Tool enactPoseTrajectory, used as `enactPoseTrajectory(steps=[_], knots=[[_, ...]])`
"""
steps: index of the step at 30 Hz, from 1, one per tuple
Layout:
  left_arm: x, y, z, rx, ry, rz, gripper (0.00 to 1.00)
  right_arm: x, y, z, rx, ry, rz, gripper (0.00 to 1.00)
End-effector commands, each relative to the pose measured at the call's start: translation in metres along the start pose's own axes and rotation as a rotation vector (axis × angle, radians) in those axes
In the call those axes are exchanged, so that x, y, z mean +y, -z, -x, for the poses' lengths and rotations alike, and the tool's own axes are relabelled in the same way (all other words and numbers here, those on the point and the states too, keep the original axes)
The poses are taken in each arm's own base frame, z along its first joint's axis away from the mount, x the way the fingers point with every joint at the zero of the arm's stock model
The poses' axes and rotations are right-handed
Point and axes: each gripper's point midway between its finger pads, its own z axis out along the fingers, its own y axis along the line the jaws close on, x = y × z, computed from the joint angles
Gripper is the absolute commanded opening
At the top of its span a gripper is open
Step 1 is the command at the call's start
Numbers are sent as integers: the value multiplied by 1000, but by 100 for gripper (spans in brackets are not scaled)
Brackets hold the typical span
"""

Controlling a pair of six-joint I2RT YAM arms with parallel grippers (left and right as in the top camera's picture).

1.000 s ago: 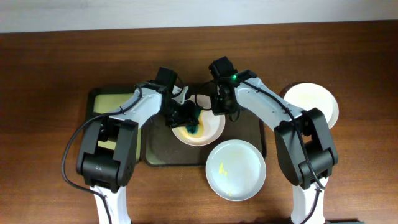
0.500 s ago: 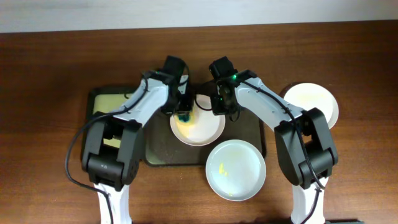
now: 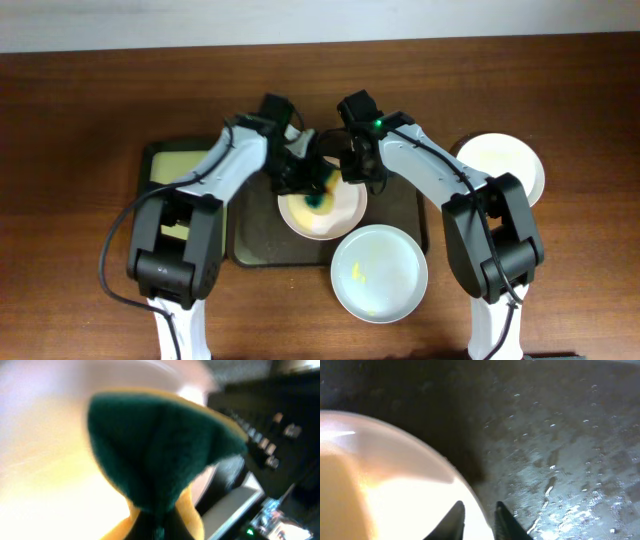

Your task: Clean dirty plates on tray and stack at the side

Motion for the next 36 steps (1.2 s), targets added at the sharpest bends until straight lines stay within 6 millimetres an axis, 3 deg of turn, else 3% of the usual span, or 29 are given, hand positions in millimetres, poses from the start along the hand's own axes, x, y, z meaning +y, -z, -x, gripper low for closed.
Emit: enactPoseTrajectory(steps=[1,3,5,7,10,12,14,15,18,20,22,23,24,25,26,27,28,29,30,32,34,36], knots=[[35,148,32,-323,9,435,0,7,0,-7,15,7,22,50],[71,238,2,-446,122,702,0,5,0,-14,46,6,11,59],[105,299,-47,-509,340,899,0,0,2,-33,126,3,-8,59],[129,325,-75,-520,482,988,0,9,3,-44,176,-5,53,33],[144,325,-86,-509,573,994,0,13,3,-46,187,-7,74,30],[143,325,-91,-506,581,993,0,14,3,-35,142,2,82,4],[129,340,-102,-571,576,977,0,15,25,-9,87,11,97,4],[115,353,-114,-639,565,942,0,25,59,20,15,70,118,4],[89,379,-145,-770,544,902,0,37,108,58,-128,100,78,4],[74,387,-166,-830,528,858,0,56,121,69,-202,137,76,4],[69,389,-183,-835,526,854,0,93,122,70,-259,202,100,4],[69,388,-186,-830,527,855,0,100,122,68,-261,216,102,9],[69,388,-187,-823,528,857,0,104,120,62,-249,225,89,31],[69,386,-187,-818,528,854,0,101,116,51,-205,200,76,45],[71,384,-186,-810,529,856,0,88,107,39,-142,172,48,54],[73,381,-185,-805,530,857,1,75,99,32,-100,145,31,56],[75,377,-182,-796,529,853,2,51,84,22,-34,83,11,63],[77,375,-182,-788,531,855,3,34,68,8,45,36,40,63],[77,374,-182,-787,530,856,3,30,60,0,88,16,72,63],[76,376,-179,-801,525,852,4,12,18,-23,165,-66,184,59],[76,377,-178,-807,524,851,4,16,-10,-32,147,-80,276,50],[76,377,-178,-807,524,851,4,28,-19,-33,116,-52,315,51]])
